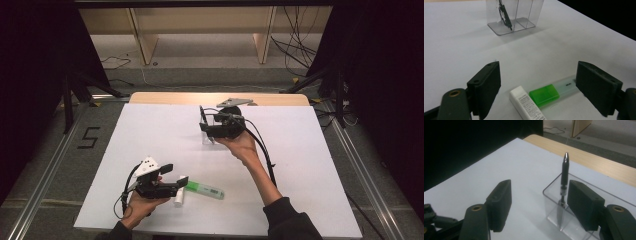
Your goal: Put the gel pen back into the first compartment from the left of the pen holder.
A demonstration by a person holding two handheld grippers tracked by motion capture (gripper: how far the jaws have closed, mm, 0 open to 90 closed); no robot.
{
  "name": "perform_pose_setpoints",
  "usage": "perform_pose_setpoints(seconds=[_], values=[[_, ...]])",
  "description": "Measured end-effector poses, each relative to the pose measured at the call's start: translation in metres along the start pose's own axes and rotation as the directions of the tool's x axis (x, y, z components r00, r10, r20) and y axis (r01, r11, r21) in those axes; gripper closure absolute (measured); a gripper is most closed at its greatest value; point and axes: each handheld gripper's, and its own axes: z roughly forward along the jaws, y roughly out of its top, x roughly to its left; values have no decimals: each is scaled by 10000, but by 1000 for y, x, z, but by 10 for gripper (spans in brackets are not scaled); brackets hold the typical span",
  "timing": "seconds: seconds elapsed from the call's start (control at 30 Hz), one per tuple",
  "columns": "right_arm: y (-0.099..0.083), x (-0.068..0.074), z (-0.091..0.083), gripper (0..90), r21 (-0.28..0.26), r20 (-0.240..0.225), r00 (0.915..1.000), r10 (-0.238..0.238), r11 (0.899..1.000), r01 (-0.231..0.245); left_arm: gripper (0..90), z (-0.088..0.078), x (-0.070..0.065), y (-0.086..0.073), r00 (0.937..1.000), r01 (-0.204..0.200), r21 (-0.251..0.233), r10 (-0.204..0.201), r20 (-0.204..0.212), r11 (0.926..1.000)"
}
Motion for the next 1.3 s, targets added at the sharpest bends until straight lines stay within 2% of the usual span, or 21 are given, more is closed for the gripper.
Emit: perform_pose_setpoints(seconds=[0.27, 0.47, 0.77, 1.13, 1.17, 1.2, 1.3], values=[[-12, 10, -8, 350, 400, -301, 9989, -346, 9986, 357, 200, -2, 3, 1, 9997, 64, -89, -66, -226, 9999], [-20, 18, -13, 334, 698, -541, 9965, -640, 9953, 677, 197, -3, 5, 1, 9986, 284, -209, -293, -450, 9994], [-33, 28, -9, 322, 1219, -940, 9915, -901, 9874, 1012, 192, -4, 9, 1, 9967, 507, -351, -528, -618, 9981], [-46, 46, -3, 308, 1970, -1635, 9790, -1219, 9683, 1534, 176, -6, 14, 1, 9930, 742, -572, -790, -872, 9956], [-48, 49, -2, 306, 2106, -1762, 9751, -1348, 9625, 1711, 175, -6, 15, 1, 9926, 772, -613, -825, -893, 9951], [-48, 49, -2, 306, 2106, -1762, 9751, -1348, 9625, 1711, 174, -6, 15, 1, 9926, 772, -613, -825, -893, 9951], [-52, 54, -1, 306, 2299, -1959, 9693, -1483, 9540, 1924, 171, -7, 15, 1, 9922, 770, -609, -825, -934, 9952]])
